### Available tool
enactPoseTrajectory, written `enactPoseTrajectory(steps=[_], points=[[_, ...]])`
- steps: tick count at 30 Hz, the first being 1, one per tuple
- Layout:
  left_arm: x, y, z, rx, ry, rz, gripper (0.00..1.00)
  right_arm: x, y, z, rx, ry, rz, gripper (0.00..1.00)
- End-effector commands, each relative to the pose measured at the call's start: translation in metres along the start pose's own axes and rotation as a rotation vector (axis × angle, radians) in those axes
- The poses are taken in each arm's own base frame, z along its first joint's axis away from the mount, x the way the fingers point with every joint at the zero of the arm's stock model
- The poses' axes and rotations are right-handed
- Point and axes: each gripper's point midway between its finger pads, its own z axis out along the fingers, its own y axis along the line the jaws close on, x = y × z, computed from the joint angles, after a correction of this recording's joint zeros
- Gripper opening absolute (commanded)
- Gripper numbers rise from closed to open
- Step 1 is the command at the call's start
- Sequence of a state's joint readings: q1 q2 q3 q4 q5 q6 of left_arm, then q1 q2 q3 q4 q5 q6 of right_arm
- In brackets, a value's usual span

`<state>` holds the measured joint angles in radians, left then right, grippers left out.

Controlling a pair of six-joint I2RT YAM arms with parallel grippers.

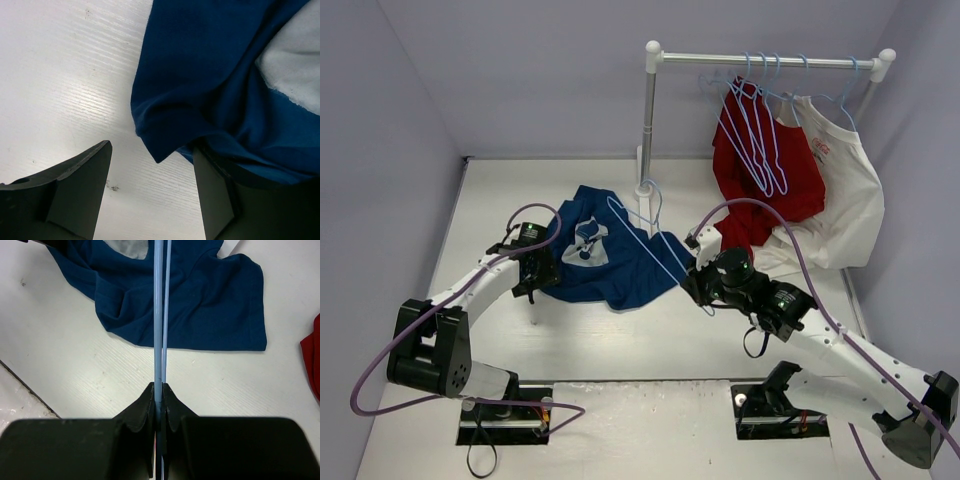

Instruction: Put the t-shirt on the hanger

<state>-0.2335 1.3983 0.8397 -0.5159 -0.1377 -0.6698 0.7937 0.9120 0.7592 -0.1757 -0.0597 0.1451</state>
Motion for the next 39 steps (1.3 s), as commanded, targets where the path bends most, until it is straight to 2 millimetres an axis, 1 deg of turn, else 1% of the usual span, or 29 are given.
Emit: enactPoseTrajectory(steps=[1, 5, 14, 20, 22, 25, 27, 28, 30, 31, 35, 39], points=[[-0.020, -0.003, -0.003, 0.007, -0.080, -0.046, 0.59, -0.023, 0.005, -0.002, -0.017, -0.098, 0.013, 0.00], [-0.021, -0.002, 0.001, -0.012, -0.082, -0.041, 0.55, -0.022, 0.005, -0.002, -0.016, -0.098, 0.014, 0.00], [-0.021, 0.002, 0.003, -0.021, -0.110, -0.089, 0.55, -0.020, 0.006, -0.001, -0.019, -0.095, 0.017, 0.00], [-0.020, 0.003, 0.009, -0.034, -0.106, -0.090, 0.54, -0.019, 0.007, -0.001, -0.020, -0.094, 0.019, 0.00], [-0.018, 0.001, 0.011, -0.028, -0.096, -0.086, 0.47, -0.019, 0.008, -0.001, -0.022, -0.095, 0.017, 0.00], [-0.018, 0.001, 0.012, -0.025, -0.097, -0.080, 0.40, -0.020, 0.008, -0.001, -0.024, -0.097, 0.019, 0.00], [-0.019, 0.001, 0.012, -0.019, -0.104, -0.075, 0.35, -0.019, 0.008, -0.001, -0.024, -0.094, 0.018, 0.00], [-0.019, 0.000, 0.012, -0.017, -0.106, -0.074, 0.35, -0.019, 0.008, -0.001, -0.024, -0.094, 0.018, 0.00], [-0.023, -0.002, 0.010, -0.004, -0.118, -0.065, 0.27, -0.018, 0.009, 0.000, -0.026, -0.089, 0.016, 0.00], [-0.024, -0.003, 0.009, 0.004, -0.122, -0.061, 0.27, -0.019, 0.010, 0.000, -0.030, -0.089, 0.015, 0.00], [-0.029, -0.007, 0.008, 0.025, -0.142, -0.041, 0.17, -0.019, 0.012, 0.000, -0.036, -0.089, 0.011, 0.00], [-0.032, -0.010, 0.010, 0.042, -0.152, -0.026, 0.04, -0.019, 0.014, 0.001, -0.045, -0.085, 0.004, 0.00]])
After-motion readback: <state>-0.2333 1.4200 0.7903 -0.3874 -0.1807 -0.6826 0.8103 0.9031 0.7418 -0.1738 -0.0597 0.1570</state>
